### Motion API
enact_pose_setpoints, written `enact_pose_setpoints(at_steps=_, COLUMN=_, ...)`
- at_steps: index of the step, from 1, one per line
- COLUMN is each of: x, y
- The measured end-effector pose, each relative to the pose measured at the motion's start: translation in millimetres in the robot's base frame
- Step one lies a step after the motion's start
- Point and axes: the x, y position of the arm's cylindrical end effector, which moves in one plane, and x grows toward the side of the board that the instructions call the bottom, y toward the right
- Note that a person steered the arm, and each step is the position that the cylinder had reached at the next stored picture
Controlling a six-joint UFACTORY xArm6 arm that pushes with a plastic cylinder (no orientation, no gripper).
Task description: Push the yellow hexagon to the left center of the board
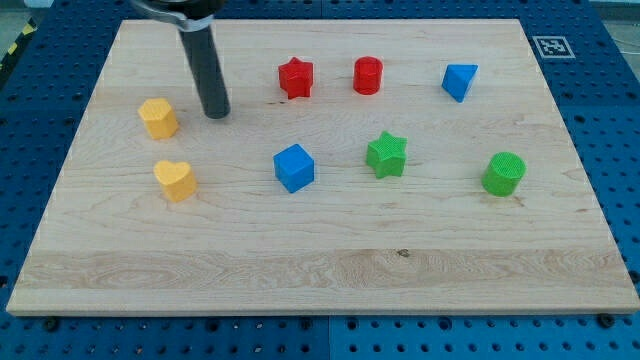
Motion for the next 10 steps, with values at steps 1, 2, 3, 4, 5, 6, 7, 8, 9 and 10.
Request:
enact_pose_setpoints(at_steps=1, x=19.7, y=8.2)
enact_pose_setpoints(at_steps=2, x=45.1, y=4.9)
enact_pose_setpoints(at_steps=3, x=63.0, y=-6.3)
enact_pose_setpoints(at_steps=4, x=58.0, y=-16.2)
enact_pose_setpoints(at_steps=5, x=38.9, y=-15.4)
enact_pose_setpoints(at_steps=6, x=20.2, y=-10.3)
enact_pose_setpoints(at_steps=7, x=17.1, y=-10.2)
enact_pose_setpoints(at_steps=8, x=20.3, y=-10.4)
enact_pose_setpoints(at_steps=9, x=20.3, y=-32.0)
enact_pose_setpoints(at_steps=10, x=20.3, y=-48.3)
